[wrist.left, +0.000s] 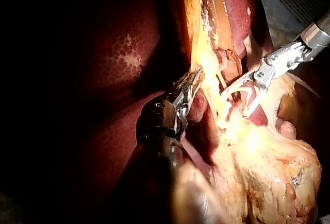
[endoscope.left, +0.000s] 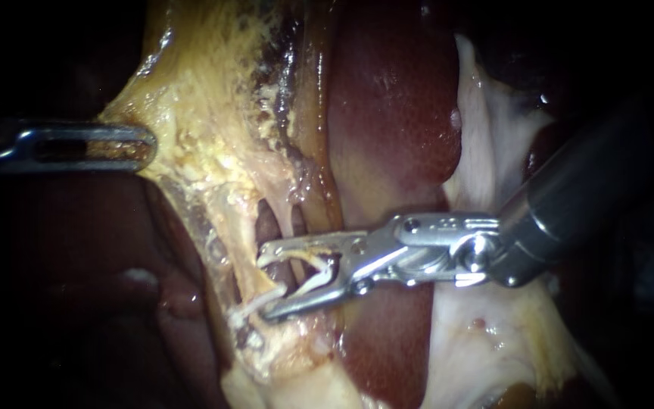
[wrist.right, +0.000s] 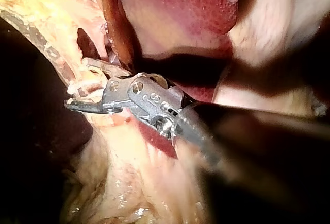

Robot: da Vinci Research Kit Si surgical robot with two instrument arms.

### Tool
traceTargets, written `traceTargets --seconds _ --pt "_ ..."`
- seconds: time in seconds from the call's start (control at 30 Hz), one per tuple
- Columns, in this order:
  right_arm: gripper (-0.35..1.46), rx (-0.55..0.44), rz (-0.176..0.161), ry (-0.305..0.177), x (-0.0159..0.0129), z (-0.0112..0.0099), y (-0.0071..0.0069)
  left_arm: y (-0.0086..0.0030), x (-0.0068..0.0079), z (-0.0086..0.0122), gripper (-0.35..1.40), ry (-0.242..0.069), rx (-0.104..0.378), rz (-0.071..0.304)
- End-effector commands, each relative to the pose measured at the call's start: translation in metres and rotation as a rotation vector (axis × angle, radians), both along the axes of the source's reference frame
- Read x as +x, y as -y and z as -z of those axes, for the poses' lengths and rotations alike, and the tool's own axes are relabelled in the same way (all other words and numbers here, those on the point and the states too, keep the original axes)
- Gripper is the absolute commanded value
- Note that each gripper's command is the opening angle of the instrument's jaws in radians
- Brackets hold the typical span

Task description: Clipping second clip left tube

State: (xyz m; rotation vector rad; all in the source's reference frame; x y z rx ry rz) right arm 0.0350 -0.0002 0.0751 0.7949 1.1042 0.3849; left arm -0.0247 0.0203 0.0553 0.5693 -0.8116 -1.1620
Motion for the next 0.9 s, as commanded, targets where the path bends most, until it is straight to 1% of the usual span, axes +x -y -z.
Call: traceTargets --seconds 0.03,0.3,0.53,0.57,0.67,0.77,0.9 --pt "0.56 0.003 0.001 0.006 -0.0001 -0.0002 -0.0001 0.0000 0.0000 0.0000 -0.35 -0.001 0.000 0.000" --pt "0.56 0.003 -0.002 0.008 -0.0003 -0.0007 -0.0007 0.0000 0.0000 0.0001 -0.35 -0.001 0.000 0.000" --pt "0.56 0.003 -0.002 0.011 0.0000 -0.0017 -0.0012 0.0001 0.0000 0.0001 -0.35 -0.001 0.000 0.000" --pt "0.56 0.006 -0.006 0.015 0.0002 -0.0019 -0.0012 0.0001 0.0000 0.0001 -0.35 -0.001 0.000 0.000" --pt "0.56 0.015 0.002 0.008 0.0007 -0.0021 -0.0010 0.0001 0.0000 0.0001 -0.35 -0.001 -0.001 0.000" --pt "0.56 0.044 0.005 -0.014 0.0013 -0.0022 -0.0006 0.0001 0.0000 0.0001 -0.35 -0.001 -0.001 0.001" --pt "0.56 0.073 0.030 -0.034 0.0024 -0.0023 -0.0002 0.0001 0.0000 0.0001 -0.35 -0.001 -0.001 0.001"
